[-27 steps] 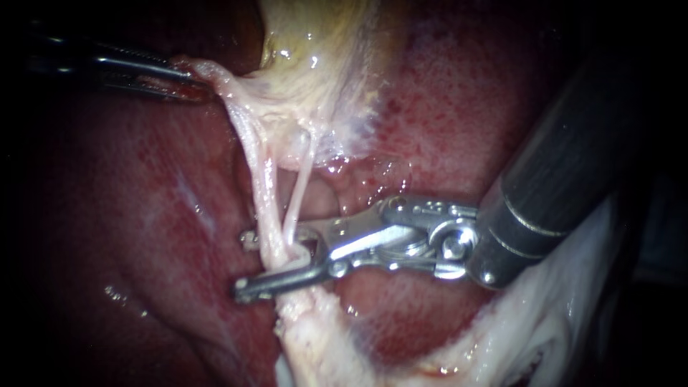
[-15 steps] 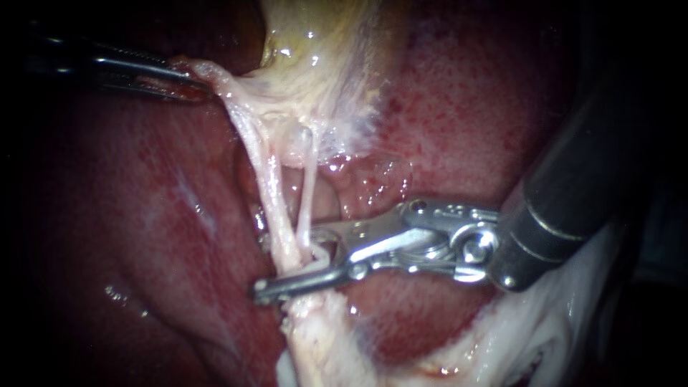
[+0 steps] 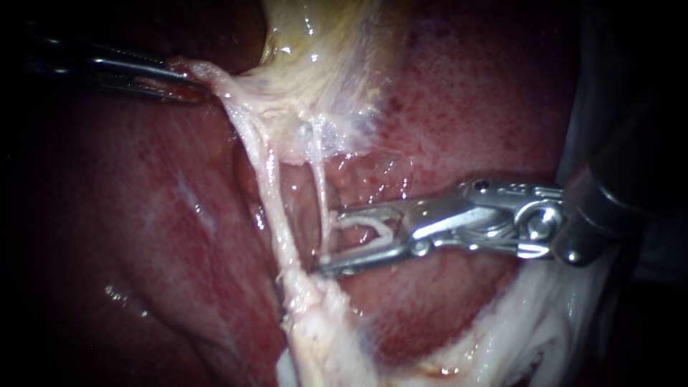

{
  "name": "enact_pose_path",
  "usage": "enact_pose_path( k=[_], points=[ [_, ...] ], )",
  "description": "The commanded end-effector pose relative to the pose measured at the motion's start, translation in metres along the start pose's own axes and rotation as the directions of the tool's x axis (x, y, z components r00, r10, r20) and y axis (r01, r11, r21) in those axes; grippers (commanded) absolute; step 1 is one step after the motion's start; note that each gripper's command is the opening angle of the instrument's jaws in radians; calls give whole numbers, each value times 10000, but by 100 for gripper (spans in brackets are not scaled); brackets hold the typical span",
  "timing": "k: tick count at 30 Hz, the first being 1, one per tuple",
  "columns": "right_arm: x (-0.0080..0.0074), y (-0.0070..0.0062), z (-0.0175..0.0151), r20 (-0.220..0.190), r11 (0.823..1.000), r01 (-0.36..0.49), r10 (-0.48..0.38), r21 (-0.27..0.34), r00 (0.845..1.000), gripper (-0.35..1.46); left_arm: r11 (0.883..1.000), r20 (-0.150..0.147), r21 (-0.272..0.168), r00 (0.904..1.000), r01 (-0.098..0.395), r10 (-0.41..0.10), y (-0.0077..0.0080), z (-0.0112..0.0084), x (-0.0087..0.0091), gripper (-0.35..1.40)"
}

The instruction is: Clipping first clip left tube

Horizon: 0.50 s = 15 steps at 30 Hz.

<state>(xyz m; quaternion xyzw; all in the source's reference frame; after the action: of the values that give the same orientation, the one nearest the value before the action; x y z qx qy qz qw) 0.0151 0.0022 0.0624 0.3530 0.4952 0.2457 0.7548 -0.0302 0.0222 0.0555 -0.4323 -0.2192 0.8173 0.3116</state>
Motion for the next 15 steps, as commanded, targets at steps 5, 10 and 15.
enact_pose_path(
  k=[5,10,15],
  points=[
    [-1,-3,-7,99,10000,64,-64,6,9999,44,10000,0,0,10000,0,0,0,0,0,-35],
    [11,-18,-6,-52,10000,56,-55,77,10000,45,10000,0,0,10000,-3,3,0,0,-1,-35],
    [19,-30,4,-427,9998,6,2,186,9991,45,10000,0,3,10000,-7,7,-1,1,-1,-35]
  ],
)
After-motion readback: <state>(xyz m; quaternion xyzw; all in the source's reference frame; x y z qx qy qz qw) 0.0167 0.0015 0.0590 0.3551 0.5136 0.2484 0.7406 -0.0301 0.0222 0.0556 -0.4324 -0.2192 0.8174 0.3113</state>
